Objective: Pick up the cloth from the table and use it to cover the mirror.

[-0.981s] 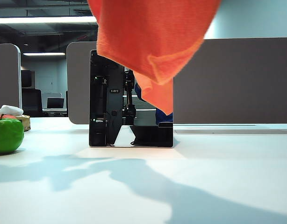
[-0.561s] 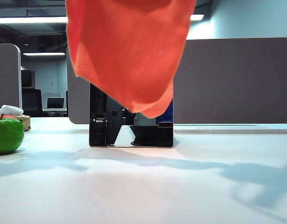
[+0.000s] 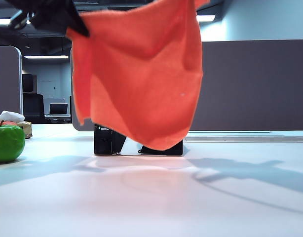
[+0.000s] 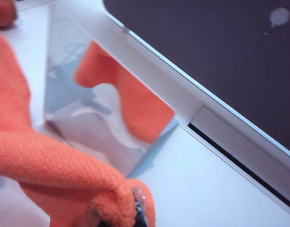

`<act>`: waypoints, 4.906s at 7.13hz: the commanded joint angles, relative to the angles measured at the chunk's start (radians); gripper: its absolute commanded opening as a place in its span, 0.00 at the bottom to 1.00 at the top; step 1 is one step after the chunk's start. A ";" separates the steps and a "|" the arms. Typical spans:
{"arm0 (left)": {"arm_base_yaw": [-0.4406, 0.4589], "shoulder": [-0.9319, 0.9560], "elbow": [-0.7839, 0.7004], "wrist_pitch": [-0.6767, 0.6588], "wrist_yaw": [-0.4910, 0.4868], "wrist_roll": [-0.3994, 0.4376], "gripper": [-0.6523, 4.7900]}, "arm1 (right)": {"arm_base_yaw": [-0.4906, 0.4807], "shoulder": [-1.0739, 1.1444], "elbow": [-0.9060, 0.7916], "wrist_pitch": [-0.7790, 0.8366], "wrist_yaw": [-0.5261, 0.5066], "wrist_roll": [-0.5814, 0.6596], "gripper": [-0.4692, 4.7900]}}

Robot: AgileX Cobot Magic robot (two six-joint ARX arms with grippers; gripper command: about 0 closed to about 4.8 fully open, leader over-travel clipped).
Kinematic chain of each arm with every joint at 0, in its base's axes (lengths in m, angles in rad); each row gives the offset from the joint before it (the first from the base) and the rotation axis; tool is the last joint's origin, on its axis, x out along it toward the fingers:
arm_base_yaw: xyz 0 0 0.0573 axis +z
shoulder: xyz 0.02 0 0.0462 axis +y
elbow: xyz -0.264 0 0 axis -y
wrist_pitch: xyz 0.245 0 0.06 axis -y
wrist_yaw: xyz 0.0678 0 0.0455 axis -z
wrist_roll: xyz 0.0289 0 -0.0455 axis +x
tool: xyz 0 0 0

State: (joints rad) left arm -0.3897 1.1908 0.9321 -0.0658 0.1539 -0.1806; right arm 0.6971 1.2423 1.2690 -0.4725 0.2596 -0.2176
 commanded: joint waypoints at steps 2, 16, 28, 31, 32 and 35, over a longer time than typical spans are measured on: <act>-0.001 0.012 0.004 0.127 -0.117 0.053 0.11 | -0.082 0.018 0.004 0.145 -0.023 0.014 0.08; -0.002 0.181 0.004 0.212 -0.194 0.068 0.11 | -0.168 0.212 0.005 0.295 0.089 0.034 0.08; 0.000 -0.180 0.004 -0.277 0.709 0.098 1.00 | -0.167 -0.344 0.004 -0.542 -0.025 0.018 0.08; -0.001 -0.180 0.004 -0.277 0.746 0.099 1.00 | -0.167 -0.344 0.005 -0.541 0.013 0.026 0.08; -0.001 -0.180 0.004 -0.277 0.750 0.098 1.00 | -0.167 -0.344 0.004 -0.540 0.011 0.026 0.08; -0.001 -0.178 0.004 -0.275 0.799 0.104 1.00 | -0.167 -0.357 0.005 -0.422 -0.382 -0.043 0.08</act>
State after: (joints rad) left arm -0.3893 1.0134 0.9329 -0.3561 0.9138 -0.0849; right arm 0.5297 0.8921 1.2694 -0.9489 -0.0479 -0.2565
